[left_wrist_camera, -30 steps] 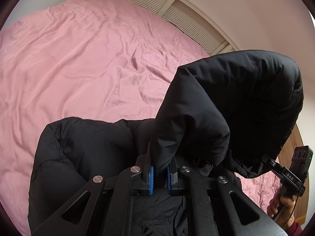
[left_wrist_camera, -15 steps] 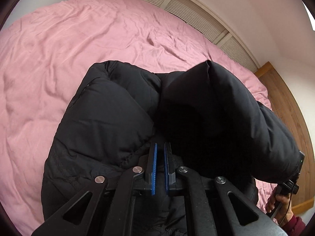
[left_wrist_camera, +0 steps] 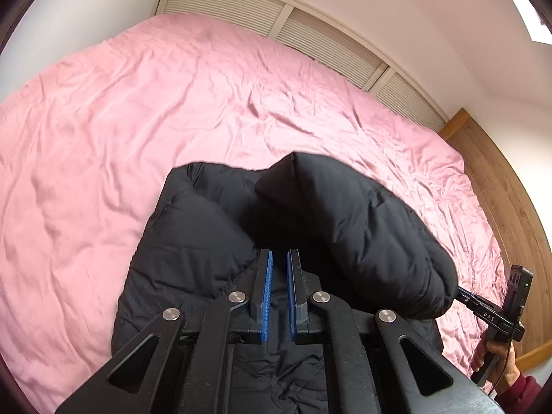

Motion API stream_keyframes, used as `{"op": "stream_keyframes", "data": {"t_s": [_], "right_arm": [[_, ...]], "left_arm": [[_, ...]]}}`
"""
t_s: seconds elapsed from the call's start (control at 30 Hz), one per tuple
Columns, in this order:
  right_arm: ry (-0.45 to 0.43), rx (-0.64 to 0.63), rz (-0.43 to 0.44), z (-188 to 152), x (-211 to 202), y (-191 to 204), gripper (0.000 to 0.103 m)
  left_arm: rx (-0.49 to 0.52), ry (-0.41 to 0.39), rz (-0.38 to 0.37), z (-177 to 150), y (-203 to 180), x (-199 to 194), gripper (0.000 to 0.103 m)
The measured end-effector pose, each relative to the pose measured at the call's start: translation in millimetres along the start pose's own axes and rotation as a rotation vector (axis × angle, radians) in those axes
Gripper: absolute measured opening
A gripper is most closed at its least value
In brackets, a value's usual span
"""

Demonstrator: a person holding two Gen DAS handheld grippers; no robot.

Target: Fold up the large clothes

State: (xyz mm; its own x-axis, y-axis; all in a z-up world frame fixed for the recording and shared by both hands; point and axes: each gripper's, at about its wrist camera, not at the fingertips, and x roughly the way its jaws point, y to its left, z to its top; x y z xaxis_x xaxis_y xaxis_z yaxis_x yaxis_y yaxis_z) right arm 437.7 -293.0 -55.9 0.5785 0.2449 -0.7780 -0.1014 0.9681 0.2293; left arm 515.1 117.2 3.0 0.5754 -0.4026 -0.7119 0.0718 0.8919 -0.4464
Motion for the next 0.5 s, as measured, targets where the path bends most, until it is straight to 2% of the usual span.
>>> {"op": "stream_keyframes", "data": {"t_s": [0.03, 0.07, 0.13, 0.17, 0.2, 0.23, 0.3, 0.4, 0.5], "right_arm": [[-0.018, -0.010, -0.003, 7.9, -6.5, 3.7, 0.018], [-0.032, -0.020, -0.003, 16.7, -11.5, 7.7, 0.018], [-0.048, -0.045, 0.004, 36.5, -16.9, 17.1, 0.018], [-0.053, -0.058, 0.006, 47.2, -17.0, 22.0, 0.020], [-0.055, -0.068, 0.005, 57.8, -15.9, 26.7, 0.029], [-0.060, -0.078, 0.002, 68.7, -13.8, 31.6, 0.041], [-0.083, -0.097, -0.007, 88.8, -9.6, 41.3, 0.054], [-0.092, -0.124, 0.000, 115.1, 3.9, 54.4, 0.057], [-0.069, -0.151, -0.004, 127.3, 23.9, 64.9, 0.057]], "left_arm": [[0.011, -0.012, -0.002, 9.3, -5.5, -2.8, 0.007], [0.021, -0.019, -0.001, 19.0, -11.0, -4.2, 0.012], [0.037, -0.038, 0.004, 43.1, -21.5, -0.6, 0.026], [0.046, -0.050, 0.007, 52.7, -27.0, 1.7, 0.037], [0.056, -0.057, 0.011, 60.7, -33.4, 3.8, 0.041], [0.065, -0.060, 0.008, 69.4, -39.3, 8.9, 0.041], [0.081, -0.060, 0.000, 84.7, -50.5, 22.2, 0.042], [0.112, -0.046, -0.012, 97.2, -68.6, 45.3, 0.047], [0.156, -0.014, -0.006, 95.2, -83.2, 73.2, 0.049]]}}
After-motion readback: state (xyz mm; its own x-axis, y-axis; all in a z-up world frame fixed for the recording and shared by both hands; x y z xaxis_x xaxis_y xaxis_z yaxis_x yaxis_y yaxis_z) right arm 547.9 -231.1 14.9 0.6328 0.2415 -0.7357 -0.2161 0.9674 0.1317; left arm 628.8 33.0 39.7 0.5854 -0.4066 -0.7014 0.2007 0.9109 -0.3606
